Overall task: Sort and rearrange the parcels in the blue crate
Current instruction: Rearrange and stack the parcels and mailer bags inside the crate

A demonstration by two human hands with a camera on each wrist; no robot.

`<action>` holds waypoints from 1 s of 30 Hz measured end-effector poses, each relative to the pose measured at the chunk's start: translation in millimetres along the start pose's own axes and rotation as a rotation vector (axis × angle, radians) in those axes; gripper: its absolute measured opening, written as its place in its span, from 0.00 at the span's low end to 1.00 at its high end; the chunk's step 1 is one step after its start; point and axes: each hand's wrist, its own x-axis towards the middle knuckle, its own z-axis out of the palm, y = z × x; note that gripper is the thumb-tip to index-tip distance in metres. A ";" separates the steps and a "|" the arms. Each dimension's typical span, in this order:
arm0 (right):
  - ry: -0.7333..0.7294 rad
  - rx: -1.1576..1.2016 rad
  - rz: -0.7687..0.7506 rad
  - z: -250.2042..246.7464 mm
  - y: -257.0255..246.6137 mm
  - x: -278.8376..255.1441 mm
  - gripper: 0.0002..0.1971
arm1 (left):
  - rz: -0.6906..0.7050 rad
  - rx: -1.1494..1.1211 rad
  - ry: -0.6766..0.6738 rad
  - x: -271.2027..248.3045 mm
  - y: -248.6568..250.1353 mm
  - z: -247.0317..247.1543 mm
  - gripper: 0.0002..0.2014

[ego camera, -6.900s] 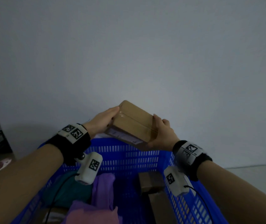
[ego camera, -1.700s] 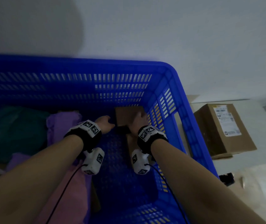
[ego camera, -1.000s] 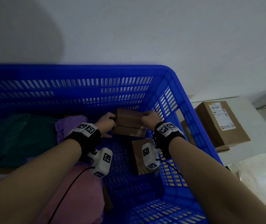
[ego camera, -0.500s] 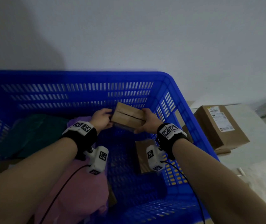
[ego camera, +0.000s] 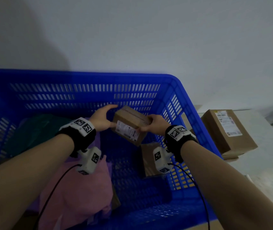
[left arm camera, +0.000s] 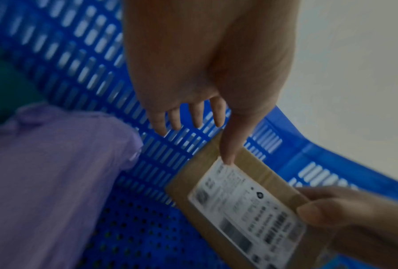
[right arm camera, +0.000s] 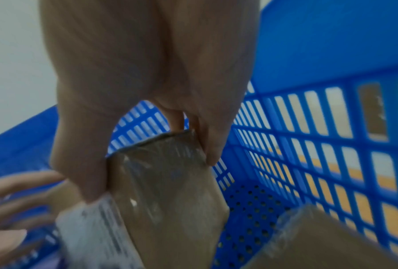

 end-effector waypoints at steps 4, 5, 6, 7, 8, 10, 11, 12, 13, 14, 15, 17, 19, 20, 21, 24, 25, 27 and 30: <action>-0.099 -0.177 -0.099 1.4 -11.6 -3.4 0.38 | 0.095 0.369 -0.196 11.1 -0.4 -1.2 0.49; -0.115 -0.197 -0.120 2.6 -13.8 -3.6 0.38 | 0.091 0.407 -0.246 12.4 2.2 -1.4 0.49; -0.128 -0.213 -0.138 3.3 -16.4 -4.3 0.40 | 0.080 0.424 -0.288 14.1 3.3 -0.9 0.48; -0.138 -0.215 -0.144 3.8 -16.8 -3.2 0.41 | 0.068 0.445 -0.321 14.9 3.9 -0.2 0.47; -0.145 -0.216 -0.144 4.1 -16.9 -2.6 0.42 | 0.058 0.458 -0.338 15.8 3.7 0.4 0.47; -0.124 -0.203 -0.137 5.4 -14.6 -2.0 0.45 | 0.032 0.463 -0.334 18.5 1.7 1.2 0.45; -0.084 -0.173 -0.123 6.1 -11.9 -0.7 0.46 | -0.004 0.447 -0.323 19.8 1.0 2.4 0.44; -0.035 -0.130 -0.102 6.3 -10.2 -0.2 0.47 | -0.046 0.403 -0.308 21.3 0.0 4.0 0.42; 0.014 -0.079 -0.046 6.8 -6.7 2.3 0.47 | -0.100 0.330 -0.290 22.6 -1.4 5.6 0.41; 0.053 -0.025 0.019 7.7 -2.7 5.5 0.44 | -0.168 0.232 -0.268 24.4 -3.9 8.6 0.40; 0.072 0.040 0.099 9.9 2.6 10.4 0.38 | -0.239 0.117 -0.247 24.8 -5.2 11.2 0.41; 0.054 0.215 0.220 15.4 12.4 16.8 0.20 | -0.378 -0.146 -0.205 26.5 -8.8 18.9 0.47; 0.007 0.428 0.263 24.6 18.7 23.5 0.11 | -0.465 -0.334 -0.166 28.0 -11.5 28.2 0.47; -0.003 0.525 0.265 29.5 20.6 26.7 0.09 | -0.490 -0.382 -0.168 29.6 -12.1 33.4 0.44; 0.008 0.602 0.270 32.4 21.7 29.8 0.13 | -0.511 -0.412 -0.184 30.2 -11.6 37.9 0.43; 0.075 0.641 0.260 36.3 23.7 39.4 0.20 | -0.548 -0.467 -0.207 35.8 -10.6 52.5 0.43; 0.085 0.597 0.264 35.8 25.1 42.2 0.21 | -0.558 -0.466 -0.197 39.2 -10.6 57.2 0.41; 0.080 0.534 0.270 33.5 30.5 47.6 0.24 | -0.577 -0.468 -0.195 46.7 -12.5 67.9 0.35; 0.089 0.460 0.301 28.3 42.0 55.6 0.26 | -0.569 -0.492 -0.218 57.7 -12.6 80.9 0.28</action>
